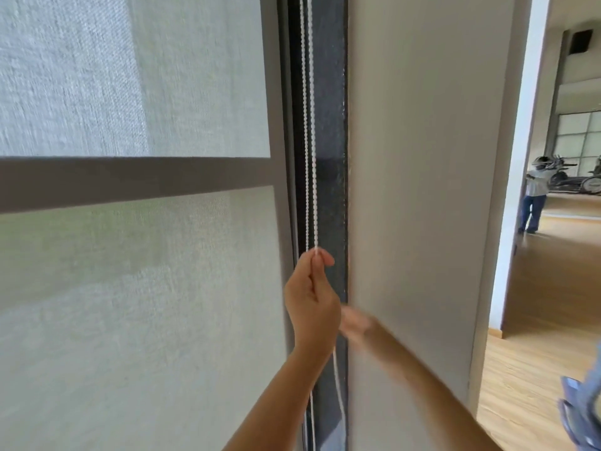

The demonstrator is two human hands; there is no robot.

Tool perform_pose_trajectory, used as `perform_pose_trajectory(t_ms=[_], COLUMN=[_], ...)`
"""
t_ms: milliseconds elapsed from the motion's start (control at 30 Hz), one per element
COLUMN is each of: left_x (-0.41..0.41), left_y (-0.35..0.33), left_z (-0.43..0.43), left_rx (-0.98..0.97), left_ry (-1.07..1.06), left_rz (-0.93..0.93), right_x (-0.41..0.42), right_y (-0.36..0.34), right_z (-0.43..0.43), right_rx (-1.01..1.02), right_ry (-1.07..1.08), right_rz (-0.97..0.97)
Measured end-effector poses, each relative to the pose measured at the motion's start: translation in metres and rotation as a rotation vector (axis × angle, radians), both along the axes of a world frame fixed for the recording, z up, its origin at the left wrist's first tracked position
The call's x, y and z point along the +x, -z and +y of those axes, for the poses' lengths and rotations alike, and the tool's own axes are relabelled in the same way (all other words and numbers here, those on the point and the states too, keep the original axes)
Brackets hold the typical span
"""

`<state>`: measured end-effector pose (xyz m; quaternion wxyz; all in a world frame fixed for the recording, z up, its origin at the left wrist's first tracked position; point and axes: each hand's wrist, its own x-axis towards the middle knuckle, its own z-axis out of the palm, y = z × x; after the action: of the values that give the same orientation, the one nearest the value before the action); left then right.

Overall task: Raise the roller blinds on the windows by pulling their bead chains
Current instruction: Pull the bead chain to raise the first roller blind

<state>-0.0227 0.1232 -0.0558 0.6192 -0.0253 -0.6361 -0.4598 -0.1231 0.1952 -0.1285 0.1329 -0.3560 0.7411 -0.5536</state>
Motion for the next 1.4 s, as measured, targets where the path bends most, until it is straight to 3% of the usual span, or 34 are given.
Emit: perform_pose_trajectory(t_ms=[100, 200, 267, 367, 533, 633, 767, 867, 933, 1033, 1133, 1233, 1267, 1333, 1400], left_x=[0.001, -0.001, -0.002, -0.006, -0.011, -0.012, -0.012, -0.01, -0.01, -0.011, -0.005, 0.007, 0.008, 0.008, 0.003], left_y=[0.042, 0.084, 0.109, 0.144, 0.145, 0.099, -0.023, -0.114, -0.146, -0.14, -0.101, -0.074, -0.068, -0.056, -0.045], left_z=[0.003, 0.01, 0.013, 0.005, -0.034, -0.059, -0.05, -0.022, -0.008, -0.003, 0.0, 0.008, 0.011, 0.014, 0.017], left_rx=[-0.067, -0.118, -0.16, -0.26, -0.452, -0.333, 0.002, -0.071, -0.015, 0.078, -0.022, -0.088, -0.087, -0.071, -0.074], left_ry=[-0.069, -0.093, -0.078, -0.077, 0.088, 0.243, 0.403, 0.448, 0.425, 0.266, 0.051, -0.025, -0.028, -0.003, 0.003], left_rz=[-0.101, -0.193, -0.251, -0.396, -0.889, -0.965, -0.658, -0.405, -0.26, -0.084, 0.009, 0.073, 0.085, 0.083, 0.044], right_x=[0.002, 0.046, 0.061, 0.058, 0.056, 0.054, 0.058, 0.069, 0.075, 0.079, 0.073, 0.029, 0.016, 0.006, 0.02], right_y=[-0.126, -0.229, -0.254, -0.235, -0.16, -0.121, -0.064, -0.018, 0.01, 0.041, 0.044, 0.001, -0.031, -0.111, -0.199], right_z=[0.009, 0.006, -0.002, -0.013, -0.016, -0.013, -0.011, -0.019, -0.024, -0.023, -0.011, 0.008, 0.014, 0.024, 0.025], right_rx=[-0.366, -0.735, -0.882, -0.985, -0.952, -0.905, -0.846, -0.758, -0.703, -0.638, -0.464, -0.057, -0.011, -0.238, -0.622], right_ry=[0.012, -0.248, -0.275, -0.168, -0.04, 0.024, 0.117, 0.136, 0.121, 0.097, -0.027, -0.091, -0.073, -0.003, -0.189], right_rz=[0.14, 0.053, 0.025, 0.009, 0.051, -0.006, -0.107, -0.206, -0.242, -0.251, -0.237, 0.108, 0.242, 0.311, 0.099])
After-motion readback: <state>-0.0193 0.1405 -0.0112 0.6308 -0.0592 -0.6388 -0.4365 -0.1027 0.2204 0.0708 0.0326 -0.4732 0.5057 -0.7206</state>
